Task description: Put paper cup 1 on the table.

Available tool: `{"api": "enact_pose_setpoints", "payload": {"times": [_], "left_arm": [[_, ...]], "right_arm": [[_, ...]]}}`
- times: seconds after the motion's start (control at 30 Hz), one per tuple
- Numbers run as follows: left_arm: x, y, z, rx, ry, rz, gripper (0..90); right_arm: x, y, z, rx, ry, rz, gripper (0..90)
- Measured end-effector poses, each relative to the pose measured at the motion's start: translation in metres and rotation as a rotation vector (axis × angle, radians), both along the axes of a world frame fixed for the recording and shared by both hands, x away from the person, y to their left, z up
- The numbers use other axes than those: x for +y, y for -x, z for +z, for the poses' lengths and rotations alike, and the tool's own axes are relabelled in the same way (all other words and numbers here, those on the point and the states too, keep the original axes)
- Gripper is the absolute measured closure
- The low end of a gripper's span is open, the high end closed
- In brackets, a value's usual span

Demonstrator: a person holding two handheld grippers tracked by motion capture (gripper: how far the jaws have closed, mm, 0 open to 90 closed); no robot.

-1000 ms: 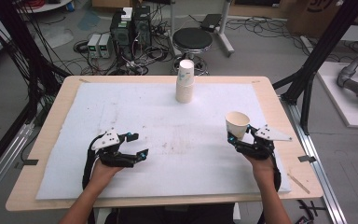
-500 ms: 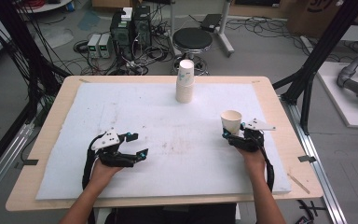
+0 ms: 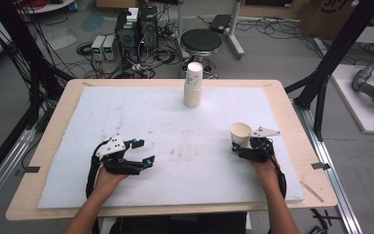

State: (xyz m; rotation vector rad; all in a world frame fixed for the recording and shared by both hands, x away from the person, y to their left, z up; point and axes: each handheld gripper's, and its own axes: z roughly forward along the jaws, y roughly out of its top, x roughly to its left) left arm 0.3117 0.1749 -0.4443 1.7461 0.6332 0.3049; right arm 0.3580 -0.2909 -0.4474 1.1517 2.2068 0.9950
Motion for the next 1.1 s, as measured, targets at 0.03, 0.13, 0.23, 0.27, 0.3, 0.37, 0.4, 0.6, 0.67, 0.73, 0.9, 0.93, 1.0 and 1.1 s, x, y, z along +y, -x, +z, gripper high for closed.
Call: {"api": "enact_pose_setpoints", "payload": {"times": [0.03,0.13,0.23,0.27,0.3,0.37,0.4,0.6,0.67,0.73,0.9,0.93,1.0,1.1], "left_arm": [[0.000,0.000,0.000,0.000,-0.001,0.001,22.5],[0.000,0.000,0.000,0.003,0.003,-0.001,22.6],[-0.001,-0.001,0.000,0.003,0.001,0.000,22.6],[-0.001,-0.001,0.000,0.003,0.002,0.000,22.7],[-0.001,-0.001,0.000,0.003,0.002,-0.001,22.7],[-0.001,-0.001,0.000,0.002,0.002,-0.004,22.6],[-0.001,-0.002,0.000,0.004,0.005,-0.003,22.6],[0.002,-0.001,0.001,-0.003,0.010,0.019,21.6],[0.004,-0.001,0.002,-0.008,0.025,0.050,19.3],[0.007,-0.002,0.004,-0.005,0.050,0.068,17.0],[0.014,-0.002,0.007,-0.014,0.085,0.102,15.9],[0.014,-0.001,0.007,-0.019,0.089,0.107,15.9],[0.016,-0.001,0.008,-0.028,0.092,0.110,16.0],[0.018,0.000,0.010,-0.042,0.102,0.119,17.3]], "right_arm": [[-0.002,0.002,-0.001,-0.002,0.002,0.006,36.9],[-0.007,0.003,-0.003,0.015,0.002,0.017,36.3],[-0.008,0.004,-0.004,0.026,0.005,0.021,31.3],[-0.008,0.005,-0.004,0.023,0.000,0.013,25.5],[-0.009,0.005,-0.003,0.024,-0.011,-0.001,19.1],[-0.012,0.006,-0.002,0.046,-0.057,-0.011,18.7],[-0.014,0.008,-0.001,0.045,-0.061,-0.011,18.7],[-0.023,0.027,0.010,0.031,-0.071,-0.017,18.7],[-0.027,0.036,0.015,0.015,-0.082,-0.013,18.7],[-0.030,0.046,0.020,-0.006,-0.093,-0.014,18.7],[-0.038,0.069,0.031,-0.070,-0.182,-0.031,18.7],[-0.039,0.073,0.034,-0.086,-0.198,-0.028,18.7],[-0.039,0.079,0.038,-0.118,-0.207,-0.018,18.7],[-0.038,0.083,0.040,-0.158,-0.213,0.005,18.7]]}}
